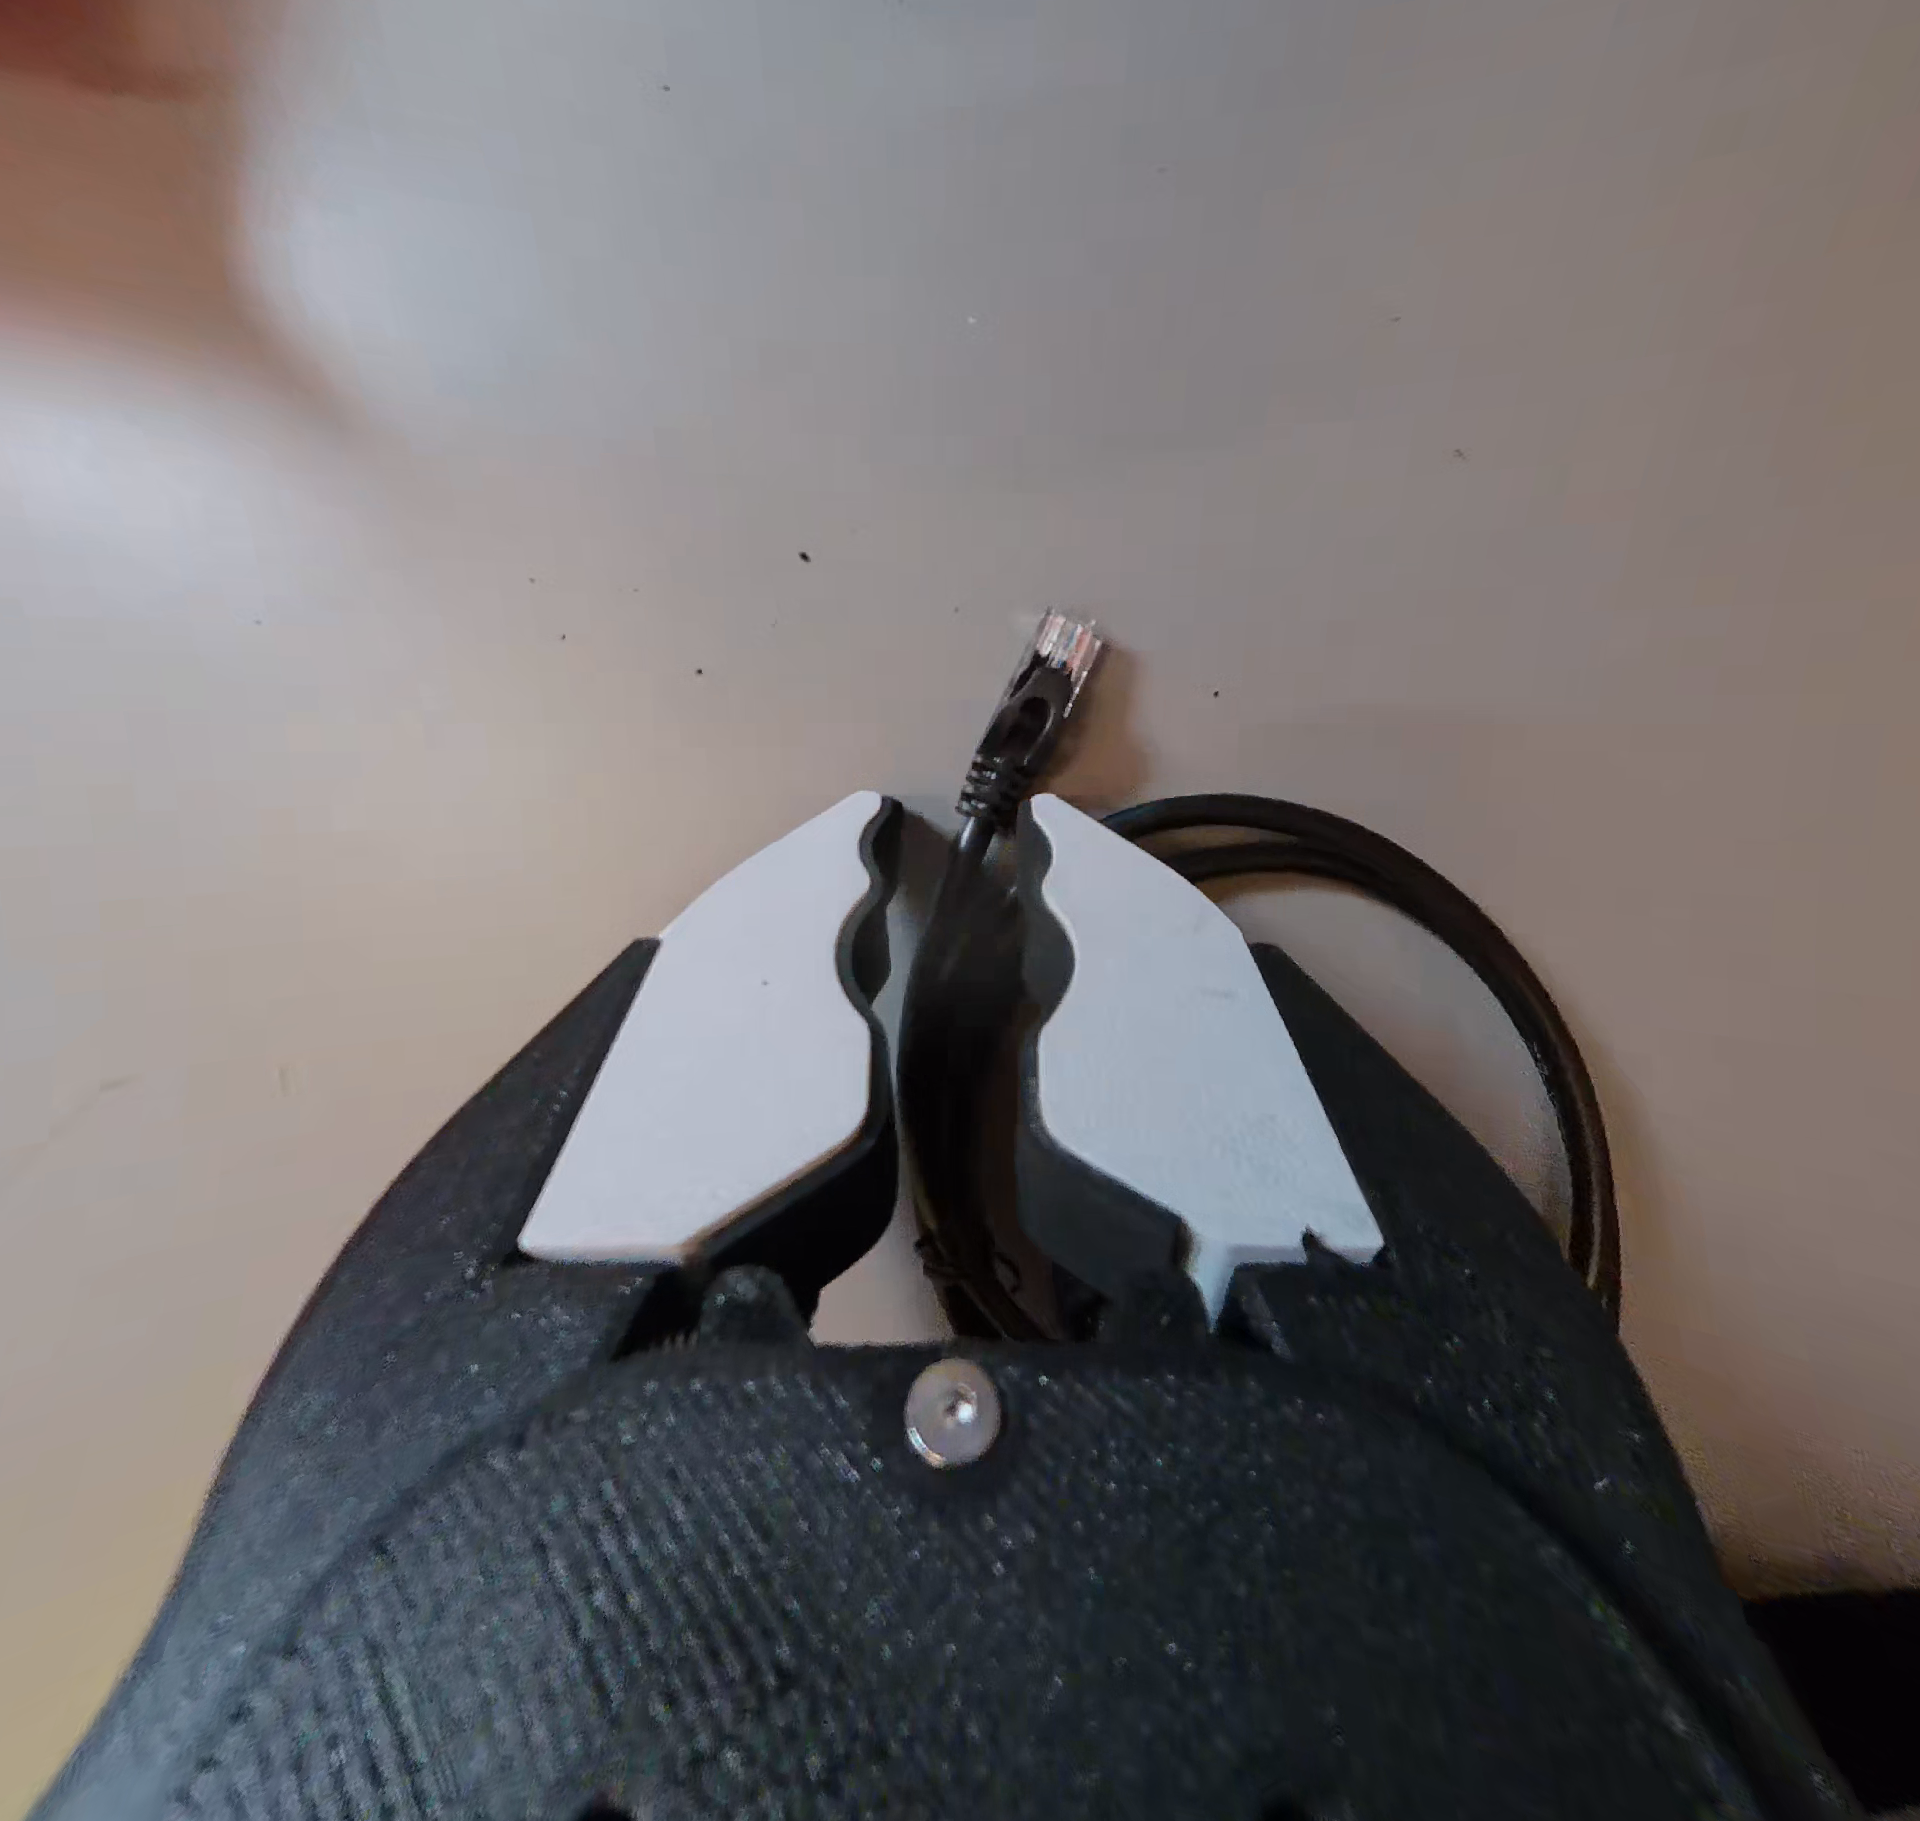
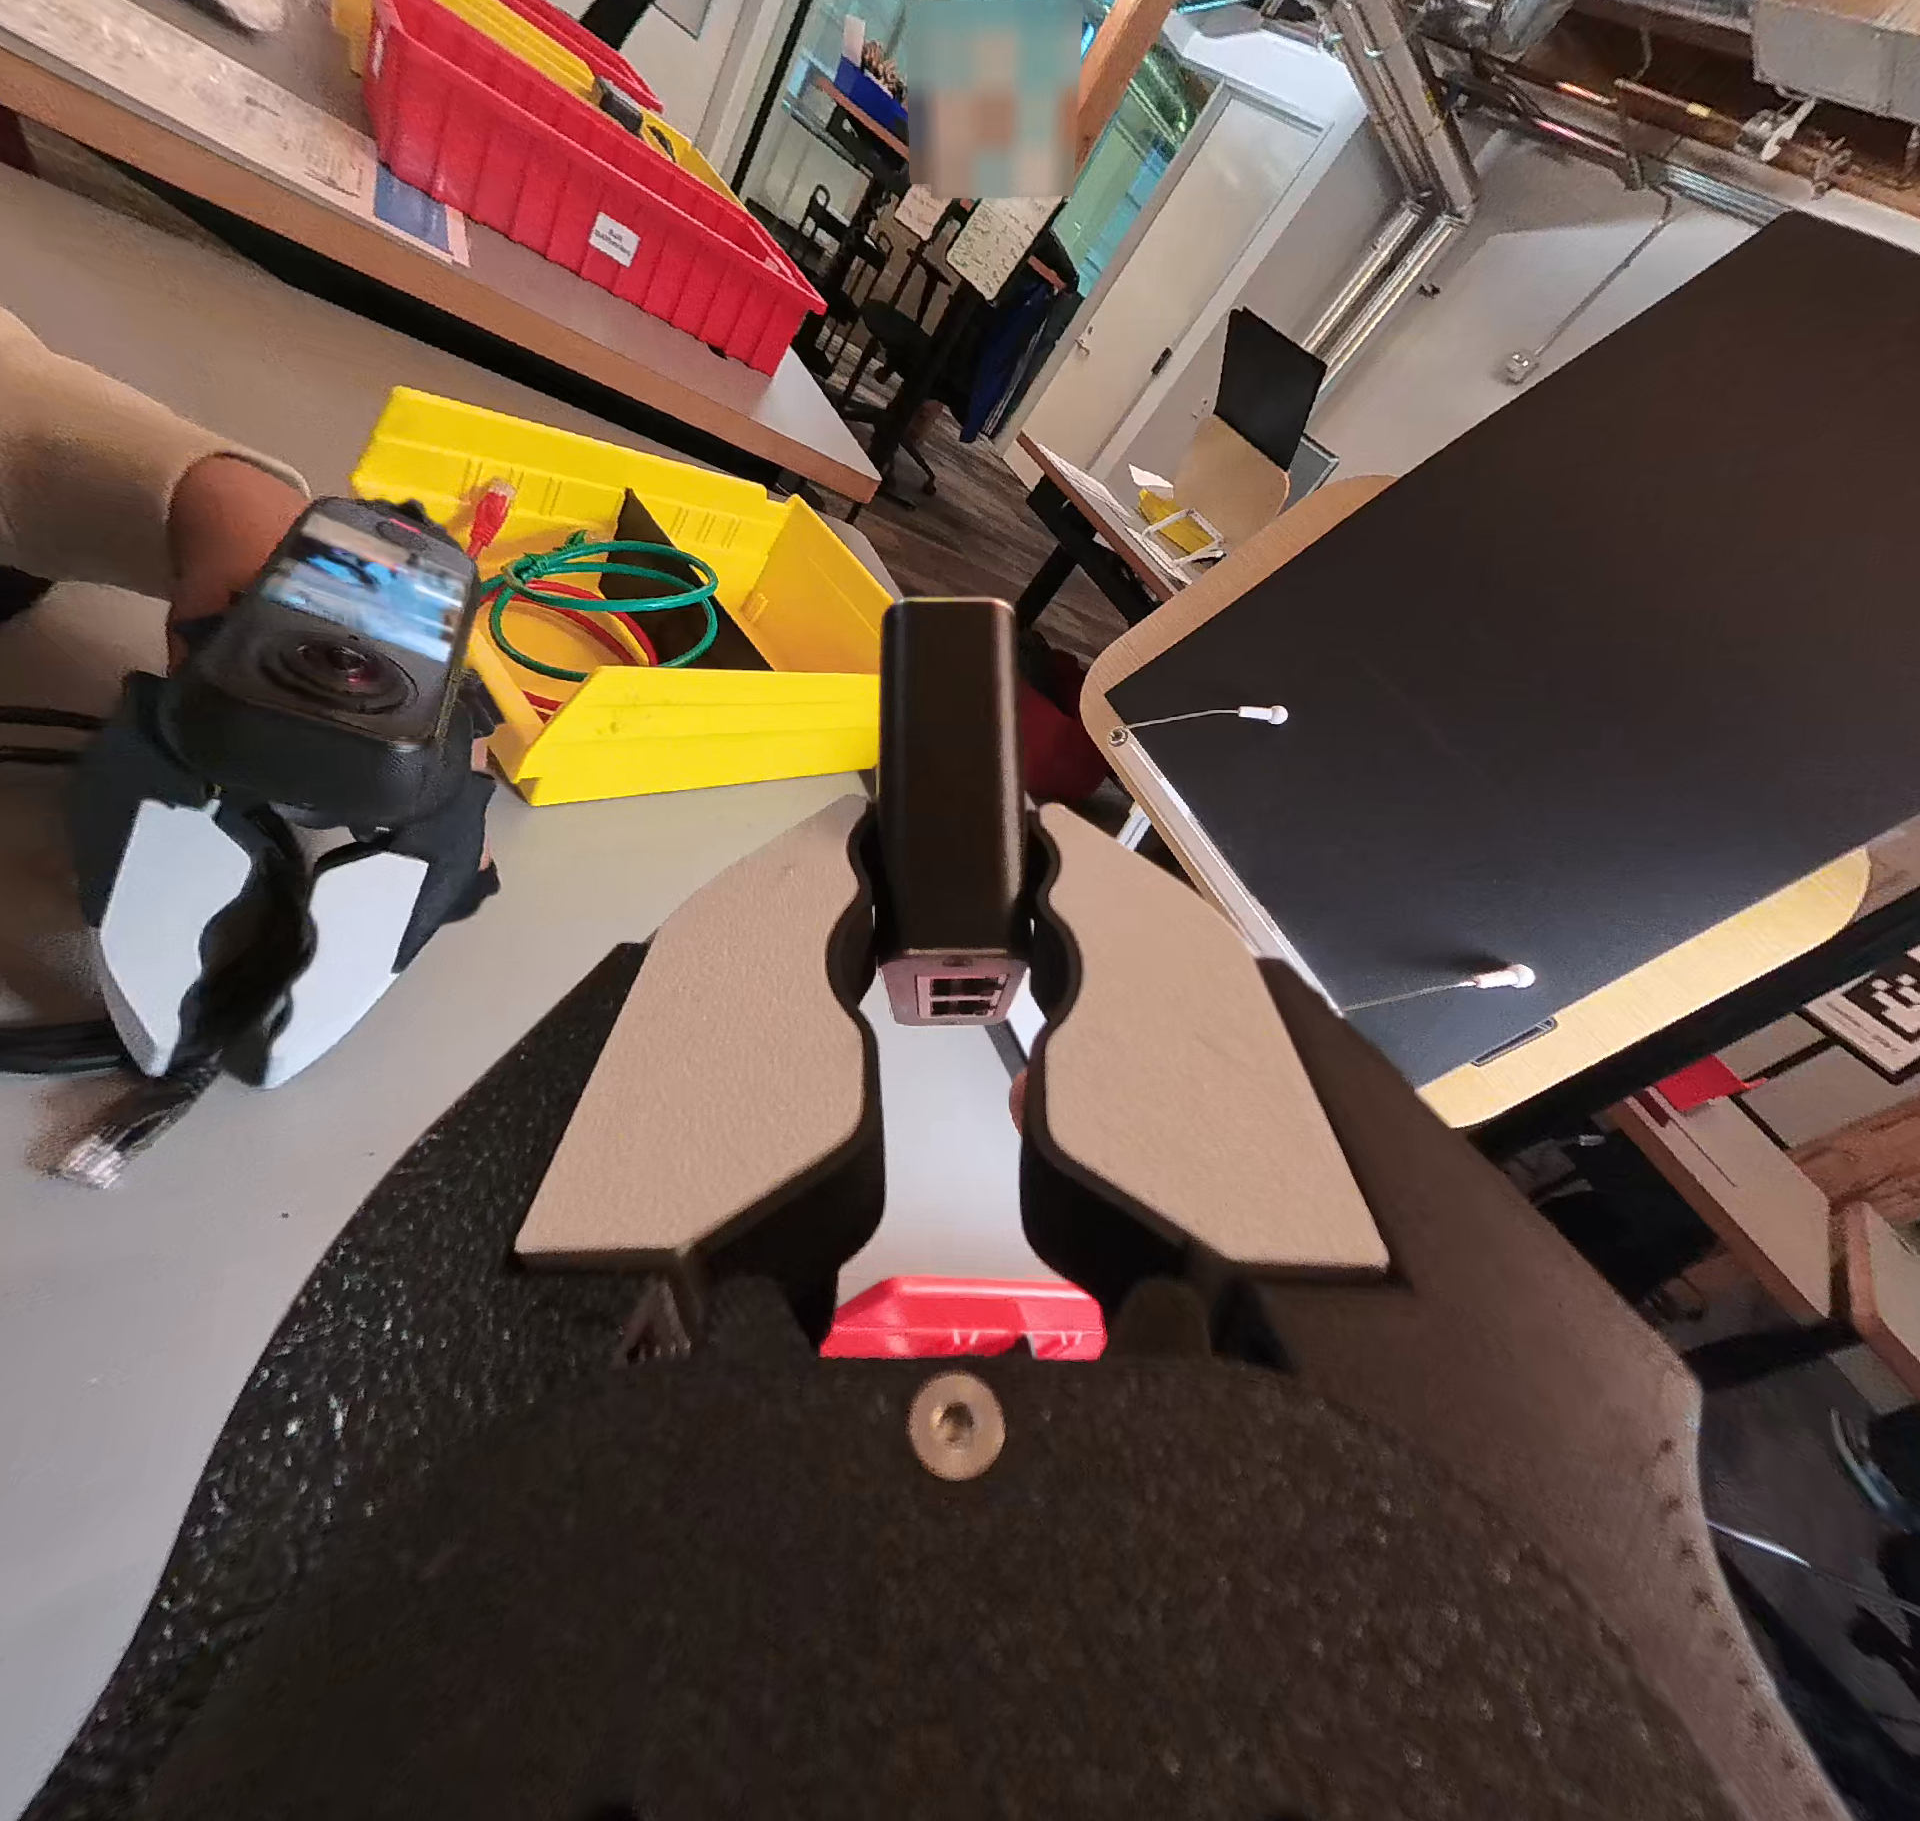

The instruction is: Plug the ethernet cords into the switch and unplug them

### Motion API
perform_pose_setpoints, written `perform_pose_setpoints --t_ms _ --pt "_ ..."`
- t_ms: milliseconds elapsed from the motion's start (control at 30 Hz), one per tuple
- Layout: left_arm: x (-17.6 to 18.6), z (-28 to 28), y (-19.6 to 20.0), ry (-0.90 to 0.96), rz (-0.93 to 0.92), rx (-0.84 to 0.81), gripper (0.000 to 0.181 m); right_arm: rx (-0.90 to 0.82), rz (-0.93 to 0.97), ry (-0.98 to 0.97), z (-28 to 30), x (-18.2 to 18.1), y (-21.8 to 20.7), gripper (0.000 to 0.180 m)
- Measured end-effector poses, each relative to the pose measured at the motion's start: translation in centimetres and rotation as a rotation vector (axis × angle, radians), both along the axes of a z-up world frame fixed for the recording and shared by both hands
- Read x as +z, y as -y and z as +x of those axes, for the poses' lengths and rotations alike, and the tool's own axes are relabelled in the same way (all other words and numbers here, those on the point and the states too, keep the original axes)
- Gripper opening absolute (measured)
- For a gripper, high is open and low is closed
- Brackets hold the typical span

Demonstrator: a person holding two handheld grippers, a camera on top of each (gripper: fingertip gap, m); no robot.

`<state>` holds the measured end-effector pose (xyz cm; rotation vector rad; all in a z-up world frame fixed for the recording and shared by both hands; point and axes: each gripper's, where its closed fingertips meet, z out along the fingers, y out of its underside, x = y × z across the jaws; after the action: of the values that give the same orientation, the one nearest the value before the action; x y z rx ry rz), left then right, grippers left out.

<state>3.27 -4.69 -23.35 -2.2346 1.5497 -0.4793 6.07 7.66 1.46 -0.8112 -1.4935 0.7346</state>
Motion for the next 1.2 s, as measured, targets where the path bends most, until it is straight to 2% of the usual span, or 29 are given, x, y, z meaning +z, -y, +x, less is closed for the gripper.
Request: perform_pose_setpoints --t_ms 33,133,200,300,567,700,800,1200 --pt "0.0 0.2 0.1 0.006 0.002 -0.012 0.020 0.008 -0.001 0.004 -0.1 -0.2 0.1 0.025" --pt "0.0 0.5 0.2 0.012 0.020 -0.039 0.018 0.052 -0.010 0.016 -0.4 -0.7 0.7 0.025" --pt "-0.1 0.6 -0.2 0.021 0.031 -0.029 0.011 0.071 -0.017 0.028 -0.6 -1.1 1.0 0.025" --pt "0.4 0.3 -1.6 0.083 0.009 0.067 0.011 0.082 -0.007 0.049 -0.9 -1.8 1.2 0.025" --pt "10.8 -2.3 -2.9 0.638 -0.138 0.322 0.010 0.127 0.141 0.129 -1.6 -4.1 2.5 0.025" --pt "13.2 -3.2 -1.9 0.777 -0.246 0.327 0.010 0.143 0.248 0.223 -2.7 -6.5 3.5 0.025" --pt "13.2 -3.5 -1.5 0.778 -0.308 0.335 0.010 0.172 0.323 0.280 -3.5 -8.1 4.9 0.025" --pt "8.5 -5.2 -0.4 0.540 -0.440 0.397 0.010 0.230 0.614 0.450 -5.6 -12.9 8.9 0.025"
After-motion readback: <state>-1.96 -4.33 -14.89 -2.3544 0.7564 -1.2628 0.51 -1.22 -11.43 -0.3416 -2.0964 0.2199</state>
